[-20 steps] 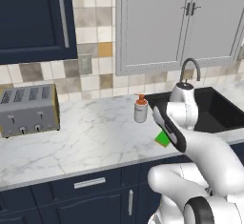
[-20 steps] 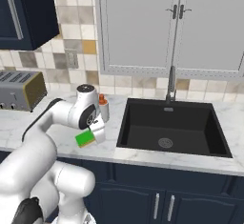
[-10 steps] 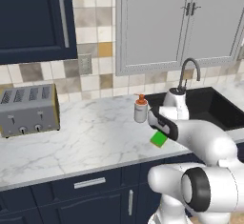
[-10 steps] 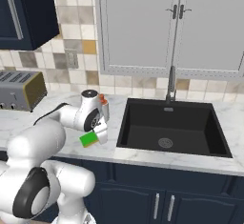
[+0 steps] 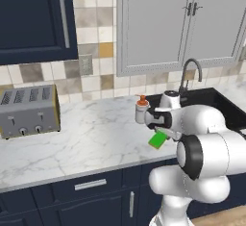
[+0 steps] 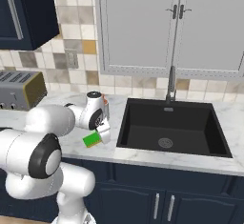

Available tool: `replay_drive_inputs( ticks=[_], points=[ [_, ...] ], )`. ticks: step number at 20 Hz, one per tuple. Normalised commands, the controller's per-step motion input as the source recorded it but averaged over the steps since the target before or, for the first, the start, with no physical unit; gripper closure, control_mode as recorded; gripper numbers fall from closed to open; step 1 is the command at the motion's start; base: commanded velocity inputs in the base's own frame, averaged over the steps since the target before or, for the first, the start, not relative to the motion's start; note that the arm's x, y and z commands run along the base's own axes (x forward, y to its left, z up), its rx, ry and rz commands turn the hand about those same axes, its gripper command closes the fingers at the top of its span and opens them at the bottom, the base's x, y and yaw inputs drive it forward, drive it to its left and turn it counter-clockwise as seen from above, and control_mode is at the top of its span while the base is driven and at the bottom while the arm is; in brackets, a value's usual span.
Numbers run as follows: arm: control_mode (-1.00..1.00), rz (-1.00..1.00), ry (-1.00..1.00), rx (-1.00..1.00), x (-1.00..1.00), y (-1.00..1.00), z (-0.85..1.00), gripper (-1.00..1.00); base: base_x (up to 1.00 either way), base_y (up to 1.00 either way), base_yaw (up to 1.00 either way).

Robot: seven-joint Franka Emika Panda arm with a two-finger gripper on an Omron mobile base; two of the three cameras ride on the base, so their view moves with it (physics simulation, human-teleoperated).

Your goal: Restock the sink supplies by placing the sponge and soap dispenser on the counter and next to the sink. Make sure the soap dispenser is upright.

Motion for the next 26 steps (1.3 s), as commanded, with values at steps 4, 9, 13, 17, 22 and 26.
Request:
replay_drive_inputs(
  ticks=[4, 9, 13, 17, 22, 26],
  points=[
    [-1.00, 0.00, 0.10, 0.00, 0.25, 0.00, -0.36, -1.00, 0.00, 0.00, 0.00],
    [-1.00, 0.00, 0.02, 0.00, 0.07, 0.00, -0.09, -1.00, 0.00, 0.00, 0.00],
    [-1.00, 0.00, -0.01, 0.00, -0.12, -0.01, 0.09, -1.00, 0.00, 0.00, 0.00],
    [-1.00, 0.00, -0.01, 0.00, -0.46, -0.12, 0.25, -1.00, 0.00, 0.00, 0.00],
    [-1.00, 0.00, -0.13, 0.00, -0.83, -0.32, 0.66, -1.00, 0.00, 0.00, 0.00],
    [-1.00, 0.00, -0.17, 0.00, -1.00, -0.29, 0.92, -1.00, 0.00, 0.00, 0.00]
  ],
)
